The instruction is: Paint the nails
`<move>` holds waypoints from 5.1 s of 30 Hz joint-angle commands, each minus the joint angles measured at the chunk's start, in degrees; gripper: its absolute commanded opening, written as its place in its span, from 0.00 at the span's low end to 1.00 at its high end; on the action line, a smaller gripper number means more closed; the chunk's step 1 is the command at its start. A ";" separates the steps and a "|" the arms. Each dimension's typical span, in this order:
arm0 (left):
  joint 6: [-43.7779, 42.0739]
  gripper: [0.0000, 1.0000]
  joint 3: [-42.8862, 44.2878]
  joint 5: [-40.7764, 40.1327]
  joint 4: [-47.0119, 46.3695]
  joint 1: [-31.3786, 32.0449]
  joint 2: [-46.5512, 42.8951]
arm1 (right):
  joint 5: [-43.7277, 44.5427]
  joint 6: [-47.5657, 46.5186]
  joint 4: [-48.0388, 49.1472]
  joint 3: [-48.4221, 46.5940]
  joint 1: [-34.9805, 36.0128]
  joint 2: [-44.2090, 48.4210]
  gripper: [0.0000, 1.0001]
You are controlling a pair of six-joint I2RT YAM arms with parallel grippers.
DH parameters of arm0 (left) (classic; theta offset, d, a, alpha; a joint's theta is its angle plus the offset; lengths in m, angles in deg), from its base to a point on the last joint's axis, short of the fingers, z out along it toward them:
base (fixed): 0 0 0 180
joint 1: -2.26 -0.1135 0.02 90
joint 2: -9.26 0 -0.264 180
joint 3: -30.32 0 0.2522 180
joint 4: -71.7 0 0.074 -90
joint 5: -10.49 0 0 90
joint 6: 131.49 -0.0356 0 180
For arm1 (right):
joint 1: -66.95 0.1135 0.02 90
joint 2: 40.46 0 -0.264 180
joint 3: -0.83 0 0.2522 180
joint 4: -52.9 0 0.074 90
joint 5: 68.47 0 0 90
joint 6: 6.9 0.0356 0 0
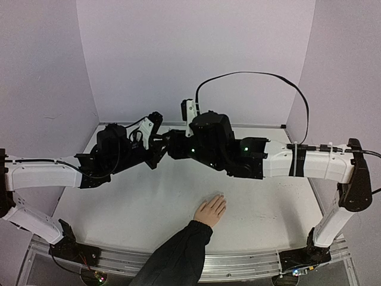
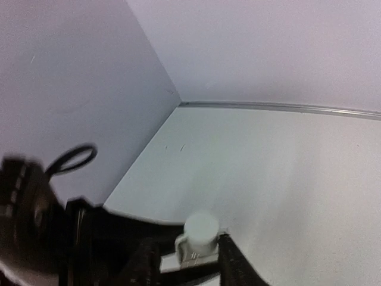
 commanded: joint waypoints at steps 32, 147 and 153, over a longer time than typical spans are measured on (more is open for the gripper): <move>20.31 0.00 3.14 58.39 7.26 -5.21 -7.78 | -84.13 -10.33 20.61 7.04 -14.75 5.65 0.41; 10.31 0.00 12.65 -7.81 11.79 -5.66 -3.53 | -3.26 -2.48 -2.95 -4.48 8.25 -0.87 0.00; 10.01 0.00 12.10 0.40 11.12 -5.07 -1.03 | -3.24 -3.58 -4.74 -8.39 8.68 -2.40 0.00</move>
